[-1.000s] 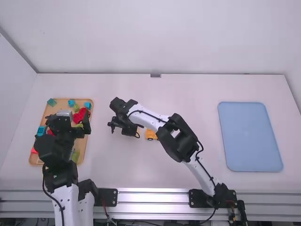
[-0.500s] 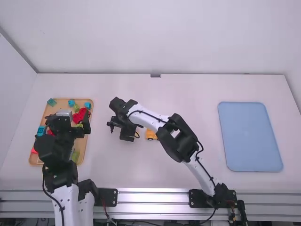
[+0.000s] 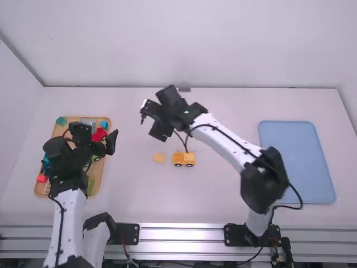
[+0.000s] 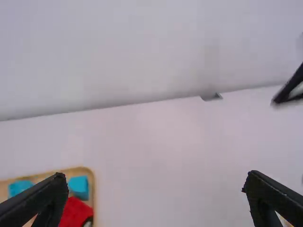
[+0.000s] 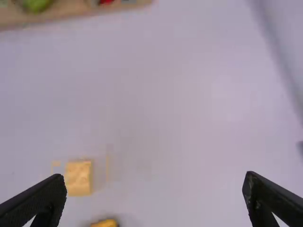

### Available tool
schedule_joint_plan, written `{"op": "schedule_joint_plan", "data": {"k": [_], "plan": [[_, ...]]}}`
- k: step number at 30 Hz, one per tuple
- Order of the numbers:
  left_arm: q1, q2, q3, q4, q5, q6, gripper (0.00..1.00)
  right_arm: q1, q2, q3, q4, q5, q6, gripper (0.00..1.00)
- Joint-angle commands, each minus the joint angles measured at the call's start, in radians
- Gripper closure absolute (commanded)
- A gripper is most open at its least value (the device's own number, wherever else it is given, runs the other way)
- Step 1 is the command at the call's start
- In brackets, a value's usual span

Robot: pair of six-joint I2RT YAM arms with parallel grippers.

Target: Assemble lego blocks to make yellow taxi

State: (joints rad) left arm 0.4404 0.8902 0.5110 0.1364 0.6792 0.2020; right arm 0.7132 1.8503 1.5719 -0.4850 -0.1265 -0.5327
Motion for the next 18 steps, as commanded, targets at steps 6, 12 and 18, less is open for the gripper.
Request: {"op": "schedule_joint_plan", "data": {"k": [6, 12, 18], "plan": [[-0.117, 0.334, 0.333, -0.440, 0.193, 0.532, 0.01, -0.222, -0.407, -0.529, 0.266, -0.018, 0.161, 0.02], [-0.419, 0.558, 0.544, -0.681, -0.240, 0.710, 0.01, -0.461, -0.674, -0.818, 0.470, -0.234, 0.222, 0.02], [-0.625, 0.765, 0.637, -0.777, -0.488, 0.895, 0.01, -0.675, -0.791, -0.953, 0.569, -0.547, 0.206, 0.02]]}}
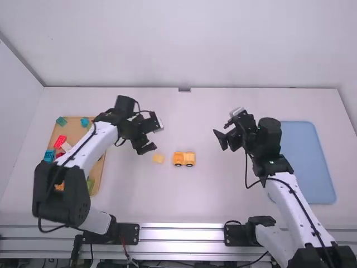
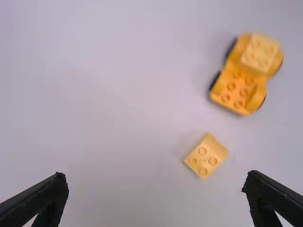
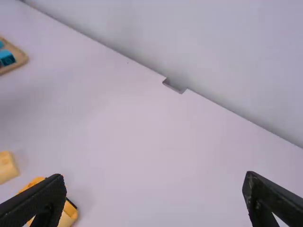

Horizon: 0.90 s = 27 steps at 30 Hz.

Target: Assemble lego blocks to make yellow taxi

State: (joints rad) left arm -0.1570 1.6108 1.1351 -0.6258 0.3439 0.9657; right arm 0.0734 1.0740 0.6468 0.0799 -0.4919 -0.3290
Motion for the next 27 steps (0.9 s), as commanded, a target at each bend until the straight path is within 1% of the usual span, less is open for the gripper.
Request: {"op": "schedule_joint_plan", "data": {"k": [1, 2, 5, 7, 8, 10, 12, 15, 19, 23, 27], "plan": [[-0.068, 0.103, 0.027, -0.052, -0.204, 0.211, 0.01, -0.095, -0.026, -0.046, 0.016, -0.267, -0.001, 0.02], [-0.082, 0.120, 0.030, -0.061, -0.225, 0.227, 0.01, -0.111, -0.028, -0.051, 0.022, -0.291, 0.000, 0.02], [-0.159, 0.203, 0.039, -0.050, -0.332, 0.219, 0.01, -0.200, -0.017, -0.059, 0.037, -0.404, 0.000, 0.02], [-0.193, 0.230, 0.037, -0.023, -0.378, 0.185, 0.03, -0.232, -0.001, -0.059, 0.051, -0.446, 0.014, 0.02], [-0.203, 0.238, 0.037, -0.017, -0.389, 0.177, 0.01, -0.241, 0.007, -0.059, 0.057, -0.461, 0.019, 0.02], [-0.217, 0.244, 0.029, -0.016, -0.379, 0.180, 0.01, -0.256, 0.027, -0.059, 0.075, -0.486, 0.018, 0.02], [-0.217, 0.244, 0.020, -0.017, -0.355, 0.204, 0.00, -0.259, 0.046, -0.059, 0.092, -0.502, 0.019, 0.02], [-0.208, 0.244, -0.004, -0.011, -0.330, 0.225, 0.07, -0.248, 0.085, -0.059, 0.121, -0.514, 0.019, 0.02], [-0.214, 0.244, -0.041, 0.027, -0.325, 0.226, 0.07, -0.222, 0.118, -0.059, 0.154, -0.514, 0.019, 0.02], [-0.209, 0.244, -0.063, 0.059, -0.302, 0.239, 0.09, -0.214, 0.124, -0.057, 0.159, -0.510, 0.019, 0.02], [-0.214, 0.244, -0.064, 0.060, -0.296, 0.235, 0.18, -0.227, 0.121, -0.057, 0.156, -0.511, 0.019, 0.02]]}}
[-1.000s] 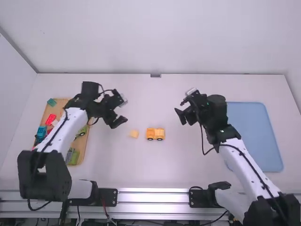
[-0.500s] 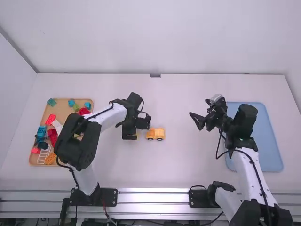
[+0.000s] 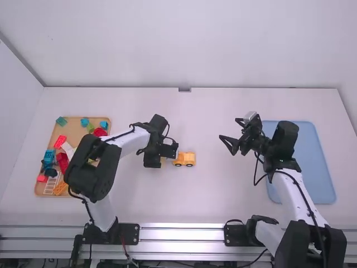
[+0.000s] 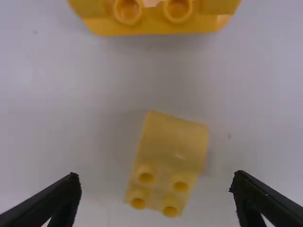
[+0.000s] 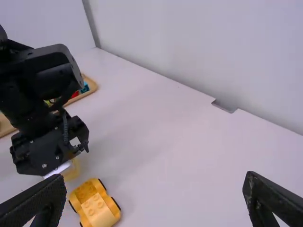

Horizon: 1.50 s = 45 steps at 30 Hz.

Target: Assemble lego blocks to make yellow taxi

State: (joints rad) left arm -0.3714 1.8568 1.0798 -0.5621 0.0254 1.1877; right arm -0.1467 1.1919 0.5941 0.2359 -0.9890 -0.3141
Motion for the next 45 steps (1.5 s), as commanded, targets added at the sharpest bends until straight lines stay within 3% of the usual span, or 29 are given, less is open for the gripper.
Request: {"op": "schedule_joint_plan", "data": {"k": [1, 3, 17, 25, 28, 30, 36, 39, 40, 45], "plan": [[0.001, -0.002, -0.009, -0.005, 0.031, 0.014, 0.20, -0.008, 0.003, -0.005, -0.001, -0.014, 0.004, 0.02], [0.001, -0.002, -0.009, -0.003, 0.055, 0.014, 0.28, -0.012, 0.003, -0.005, -0.005, -0.013, 0.004, 0.02], [0.001, -0.002, -0.053, 0.021, 0.061, 0.007, 0.45, -0.011, 0.003, -0.005, -0.007, -0.033, 0.003, 0.02], [0.001, -0.002, -0.052, 0.026, 0.060, -0.022, 0.64, -0.011, 0.003, -0.005, -0.007, -0.033, 0.003, 0.02], [0.001, -0.002, -0.051, 0.058, -0.002, -0.148, 0.83, -0.010, 0.003, -0.005, -0.002, -0.033, 0.004, 0.02], [-0.001, -0.002, -0.051, 0.068, -0.026, -0.204, 0.86, -0.010, 0.003, -0.005, 0.004, -0.037, 0.004, 0.02], [-0.001, -0.002, -0.051, 0.081, -0.010, -0.411, 0.91, -0.010, 0.003, -0.005, 0.032, -0.077, 0.005, 0.02], [-0.001, -0.003, -0.051, 0.092, 0.096, -0.531, 0.90, -0.010, 0.003, -0.005, 0.043, -0.095, 0.004, 0.02], [-0.001, -0.003, -0.051, 0.102, 0.123, -0.591, 0.98, -0.010, 0.003, -0.005, 0.047, -0.095, 0.004, 0.02], [0.005, -0.003, -0.053, 0.133, 0.138, -0.905, 0.98, -0.010, 0.003, -0.005, 0.057, -0.095, 0.008, 0.02]]}}
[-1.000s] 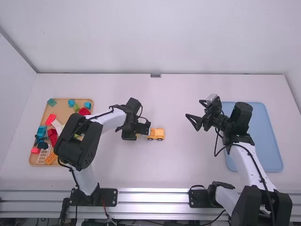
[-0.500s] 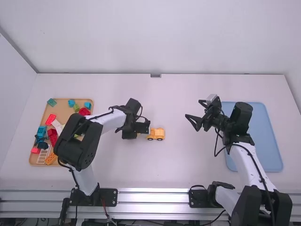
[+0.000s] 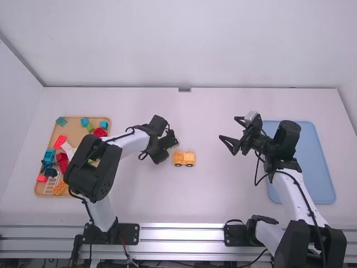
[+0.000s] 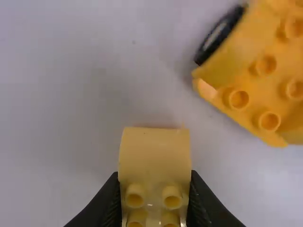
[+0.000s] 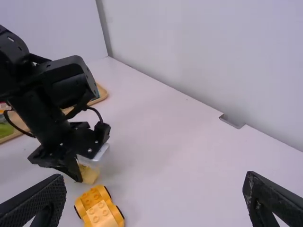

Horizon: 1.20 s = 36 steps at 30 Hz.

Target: Assemble lego blocks to make yellow taxi

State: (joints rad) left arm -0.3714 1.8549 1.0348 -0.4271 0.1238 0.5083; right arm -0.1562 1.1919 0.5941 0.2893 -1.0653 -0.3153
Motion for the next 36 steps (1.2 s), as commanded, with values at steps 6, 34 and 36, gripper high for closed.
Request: {"op": "schedule_joint_plan", "data": {"k": [6, 34, 36], "plan": [[0.001, -0.001, -0.008, -0.015, 0.013, -0.529, 0.98, 0.000, 0.004, -0.005, 0.081, -0.016, 0.087, 0.02], [0.002, -0.001, -0.008, -0.057, -0.064, -2.599, 0.97, 0.065, 0.004, -0.005, 0.098, 0.049, 0.110, 0.02], [0.001, -0.001, -0.008, -0.059, -0.060, -2.595, 0.97, 0.065, 0.004, -0.005, 0.096, 0.050, 0.110, 0.02]]}}
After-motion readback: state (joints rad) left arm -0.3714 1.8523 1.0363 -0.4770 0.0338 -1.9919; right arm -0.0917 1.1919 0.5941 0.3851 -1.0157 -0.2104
